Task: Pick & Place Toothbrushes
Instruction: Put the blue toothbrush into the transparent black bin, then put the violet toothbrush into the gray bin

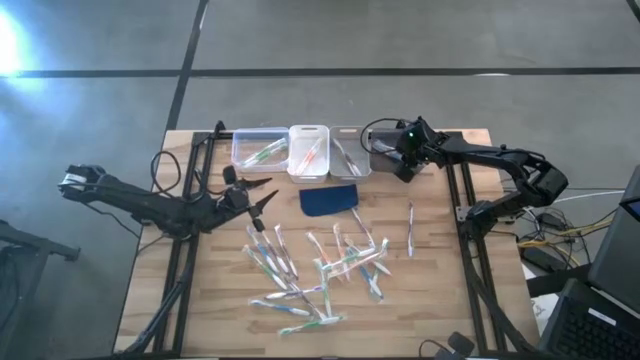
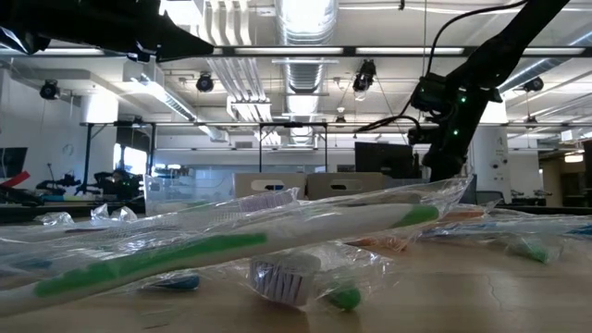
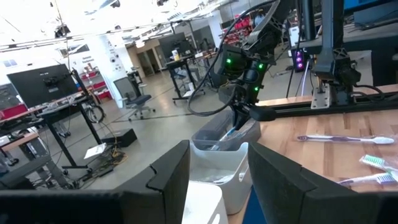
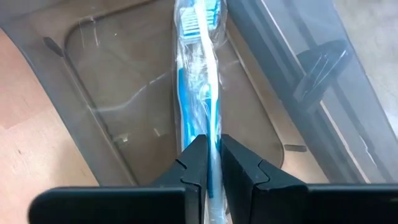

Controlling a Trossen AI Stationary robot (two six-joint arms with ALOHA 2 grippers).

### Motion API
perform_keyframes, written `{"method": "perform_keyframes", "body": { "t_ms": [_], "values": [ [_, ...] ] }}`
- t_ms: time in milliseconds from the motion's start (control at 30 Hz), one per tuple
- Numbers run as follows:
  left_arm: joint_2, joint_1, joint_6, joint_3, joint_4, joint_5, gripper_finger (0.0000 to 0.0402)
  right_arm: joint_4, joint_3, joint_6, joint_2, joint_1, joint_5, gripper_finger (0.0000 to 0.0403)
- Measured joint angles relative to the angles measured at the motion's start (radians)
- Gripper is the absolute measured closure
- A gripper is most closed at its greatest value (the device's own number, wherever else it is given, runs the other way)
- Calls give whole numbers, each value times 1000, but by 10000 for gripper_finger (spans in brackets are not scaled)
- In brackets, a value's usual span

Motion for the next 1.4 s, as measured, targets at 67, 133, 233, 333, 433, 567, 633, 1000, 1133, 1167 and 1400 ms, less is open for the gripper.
{"method": "perform_keyframes", "body": {
  "t_ms": [67,133,233,333,433,567,633,1000,1133,1167,1400],
  "values": [
    [0,0,2,0,-1,0,234,-2,0,-2,0,0,1,358],
    [0,0,3,0,-1,0,234,-4,0,-16,0,0,1,345],
    [0,0,4,0,-2,0,234,-4,0,-20,0,0,1,321],
    [0,0,5,0,-2,0,234,-11,3,-21,0,0,1,293],
    [0,0,5,0,-3,0,234,-21,15,-21,0,0,1,263],
    [0,0,6,0,-2,0,234,-70,49,-15,0,1,1,229],
    [0,0,6,0,0,0,234,-101,73,-6,-2,1,1,216],
    [0,1,15,0,3,0,234,-321,250,88,-31,1,0,196],
    [0,1,29,0,3,0,234,-443,345,176,-41,3,-1,212],
    [0,1,29,0,3,0,234,-472,371,199,-43,3,-2,216],
    [0,1,28,0,2,0,234,-633,535,280,-45,53,-3,250]
  ]
}}
